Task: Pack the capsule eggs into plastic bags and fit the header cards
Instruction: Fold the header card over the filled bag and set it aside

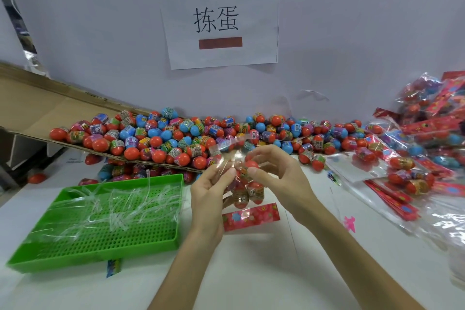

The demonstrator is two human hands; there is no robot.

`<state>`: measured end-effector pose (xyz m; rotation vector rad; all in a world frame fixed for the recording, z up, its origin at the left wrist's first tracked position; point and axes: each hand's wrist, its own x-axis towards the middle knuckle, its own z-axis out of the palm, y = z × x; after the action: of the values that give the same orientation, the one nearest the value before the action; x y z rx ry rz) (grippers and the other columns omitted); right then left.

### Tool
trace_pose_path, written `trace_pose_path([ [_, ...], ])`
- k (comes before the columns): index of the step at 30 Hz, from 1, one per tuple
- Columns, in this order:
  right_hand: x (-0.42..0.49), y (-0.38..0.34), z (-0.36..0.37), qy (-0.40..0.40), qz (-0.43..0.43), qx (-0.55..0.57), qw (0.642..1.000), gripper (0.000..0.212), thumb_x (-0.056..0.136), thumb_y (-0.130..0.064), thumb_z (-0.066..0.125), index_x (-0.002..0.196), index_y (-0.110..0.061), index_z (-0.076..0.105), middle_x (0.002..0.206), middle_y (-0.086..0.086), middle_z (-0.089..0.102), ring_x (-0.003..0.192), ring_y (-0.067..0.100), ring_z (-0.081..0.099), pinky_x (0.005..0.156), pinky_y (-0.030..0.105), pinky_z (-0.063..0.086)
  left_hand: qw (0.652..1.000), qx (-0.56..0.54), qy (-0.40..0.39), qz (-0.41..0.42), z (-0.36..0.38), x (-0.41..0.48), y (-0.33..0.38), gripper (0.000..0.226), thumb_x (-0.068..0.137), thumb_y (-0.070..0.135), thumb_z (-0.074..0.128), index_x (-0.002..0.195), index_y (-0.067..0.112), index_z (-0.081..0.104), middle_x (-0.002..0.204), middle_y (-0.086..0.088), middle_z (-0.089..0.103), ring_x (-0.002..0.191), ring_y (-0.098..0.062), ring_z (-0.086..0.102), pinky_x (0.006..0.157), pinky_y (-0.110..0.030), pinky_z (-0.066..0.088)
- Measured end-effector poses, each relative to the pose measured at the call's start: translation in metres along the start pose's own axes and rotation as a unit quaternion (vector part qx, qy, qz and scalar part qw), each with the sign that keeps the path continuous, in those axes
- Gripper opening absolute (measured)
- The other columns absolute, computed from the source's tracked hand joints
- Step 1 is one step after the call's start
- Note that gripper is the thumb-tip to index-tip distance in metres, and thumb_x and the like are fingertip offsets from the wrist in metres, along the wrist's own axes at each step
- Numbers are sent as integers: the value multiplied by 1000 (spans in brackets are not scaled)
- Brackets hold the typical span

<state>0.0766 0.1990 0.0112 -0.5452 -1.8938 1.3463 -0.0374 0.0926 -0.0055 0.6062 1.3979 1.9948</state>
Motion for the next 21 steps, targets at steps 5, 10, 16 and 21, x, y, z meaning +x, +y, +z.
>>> trace_pose_path([
  [5, 0, -6, -6, 35, 20, 60, 997, 16, 79, -19, 74, 87, -31, 67, 92, -7, 72, 83, 12, 71, 70, 24, 57, 993, 29, -104, -52, 3, -2, 1, 53, 78, 34, 82, 126, 21, 66, 111, -5, 78, 91, -25, 76, 69, -28, 60],
  [10, 0, -7, -8, 38, 14, 55, 998, 27, 87, 0, 71, 77, -25, 66, 82, -6, 71, 75, 9, 67, 64, 24, 56, 988, 84, -126, -37, 7, -3, -6, 47, 67, 20, 82, 112, 19, 71, 101, -17, 77, 89, -33, 72, 83, -36, 60],
  [16, 0, -6, -5, 39, 13, 33, 999, 26, 86, -4, 75, 77, -27, 66, 81, -7, 70, 78, 14, 67, 65, 20, 52, 989, 109, -102, -16, 4, -1, -6, 37, 68, 18, 77, 104, 20, 72, 84, -9, 75, 78, -24, 70, 69, -29, 57],
  [21, -1, -7, -5, 28, 15, 20, 999, 24, 82, -7, 80, 80, -27, 68, 83, -6, 71, 78, 11, 68, 66, 20, 54, 990, 102, -98, 3, 5, -2, -4, 37, 80, -12, 70, 109, 11, 67, 78, -20, 69, 67, -22, 67, 59, -26, 55],
])
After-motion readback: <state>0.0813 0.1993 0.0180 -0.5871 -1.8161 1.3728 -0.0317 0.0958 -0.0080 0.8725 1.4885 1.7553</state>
